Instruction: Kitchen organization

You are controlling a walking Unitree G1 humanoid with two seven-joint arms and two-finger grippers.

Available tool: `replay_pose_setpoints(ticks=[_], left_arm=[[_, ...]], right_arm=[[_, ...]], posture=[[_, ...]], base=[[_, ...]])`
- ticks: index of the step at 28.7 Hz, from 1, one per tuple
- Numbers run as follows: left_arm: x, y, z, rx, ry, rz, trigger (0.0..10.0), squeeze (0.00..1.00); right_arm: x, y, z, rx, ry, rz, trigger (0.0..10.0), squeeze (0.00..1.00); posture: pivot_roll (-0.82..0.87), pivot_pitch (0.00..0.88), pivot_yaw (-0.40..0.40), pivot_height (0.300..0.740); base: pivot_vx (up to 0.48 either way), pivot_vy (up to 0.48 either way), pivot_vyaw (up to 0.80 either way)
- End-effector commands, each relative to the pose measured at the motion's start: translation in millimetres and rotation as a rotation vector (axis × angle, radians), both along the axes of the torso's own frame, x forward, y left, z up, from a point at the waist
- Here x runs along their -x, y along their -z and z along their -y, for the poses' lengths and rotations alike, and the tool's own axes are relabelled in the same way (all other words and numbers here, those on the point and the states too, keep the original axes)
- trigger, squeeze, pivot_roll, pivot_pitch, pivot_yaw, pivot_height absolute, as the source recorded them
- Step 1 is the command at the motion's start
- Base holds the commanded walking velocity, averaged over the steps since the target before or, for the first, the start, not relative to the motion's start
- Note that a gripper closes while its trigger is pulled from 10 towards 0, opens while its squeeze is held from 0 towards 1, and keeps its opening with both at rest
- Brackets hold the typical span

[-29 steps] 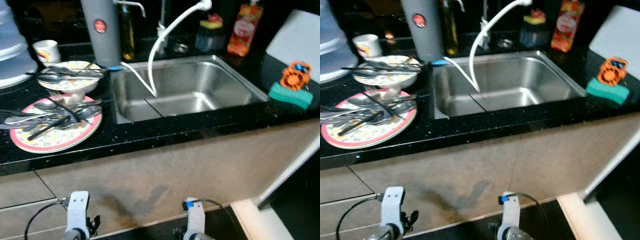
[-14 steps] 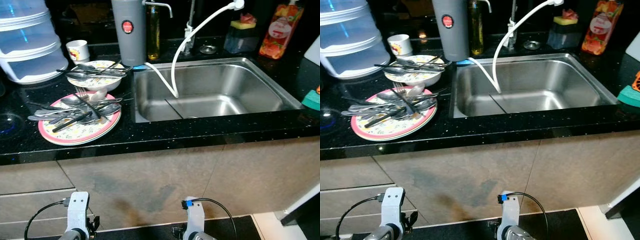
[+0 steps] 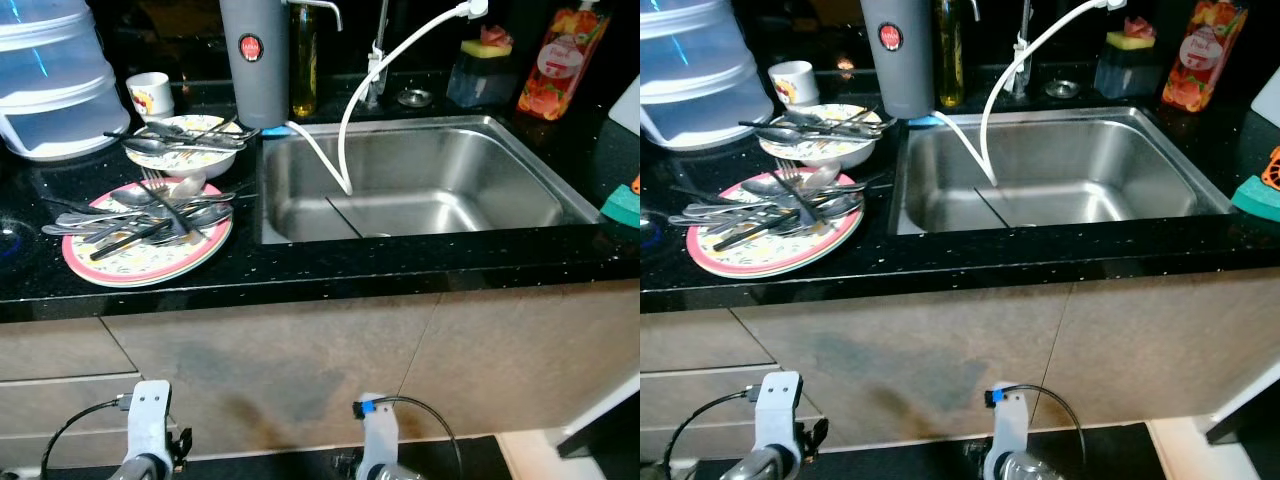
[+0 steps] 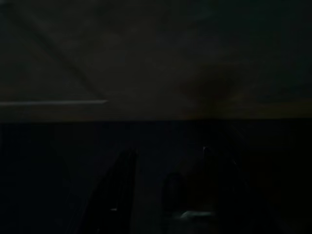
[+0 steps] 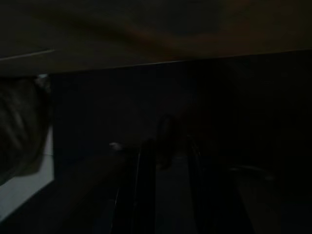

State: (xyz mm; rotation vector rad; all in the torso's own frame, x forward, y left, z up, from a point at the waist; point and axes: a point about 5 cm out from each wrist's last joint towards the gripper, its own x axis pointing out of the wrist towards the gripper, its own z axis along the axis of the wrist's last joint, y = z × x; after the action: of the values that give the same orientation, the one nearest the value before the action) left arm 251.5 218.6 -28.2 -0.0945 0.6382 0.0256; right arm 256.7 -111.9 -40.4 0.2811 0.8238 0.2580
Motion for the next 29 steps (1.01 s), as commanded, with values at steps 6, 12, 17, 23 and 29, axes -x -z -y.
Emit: replay_pose_setpoints(ticks=[6, 12, 17, 23, 29], left_arm=[[4.3, 3.3, 0.1, 0.027, -0.029, -0.003, 10.0, 0.0], [4.4, 2.8, 0.2, 0.022, -0.026, 0.007, 10.0, 0.0], [3.6, 1.6, -0.1, 0.002, -0.009, 0.018, 10.0, 0.0], [2.3, -0.1, 2.2, -0.031, 0.043, 0.029, 10.0, 0.0], [1.4, -0.7, 4.1, -0.031, 0.064, 0.035, 10.0, 0.0]], right_arm=[[2.0, 1.0, -4.8, -0.005, -0.02, -0.012, 10.0, 0.0], [1.1, 0.2, -5.1, 0.0, -0.033, -0.008, 10.0, 0.0], [1.0, 0.1, -4.7, 0.003, -0.037, -0.006, 10.0, 0.0], [1.4, 0.5, -4.0, -0.008, -0.026, -0.014, 10.0, 0.0], [1.3, 0.8, -2.0, -0.004, -0.011, -0.017, 10.0, 0.0]], posture=[[0.03, 0.184, 0.027, 0.74], [0.03, 0.185, 0.019, 0.74], [0.04, 0.185, 0.017, 0.74], [0.04, 0.181, 0.01, 0.74], [0.04, 0.173, 0.012, 0.74]], base=[[0.0, 0.0, 0.0], [0.0, 0.274, 0.0], [0.0, 0.0, 0.0], [0.0, 0.0, 0.0], [0.0, 0.0, 0.0]])
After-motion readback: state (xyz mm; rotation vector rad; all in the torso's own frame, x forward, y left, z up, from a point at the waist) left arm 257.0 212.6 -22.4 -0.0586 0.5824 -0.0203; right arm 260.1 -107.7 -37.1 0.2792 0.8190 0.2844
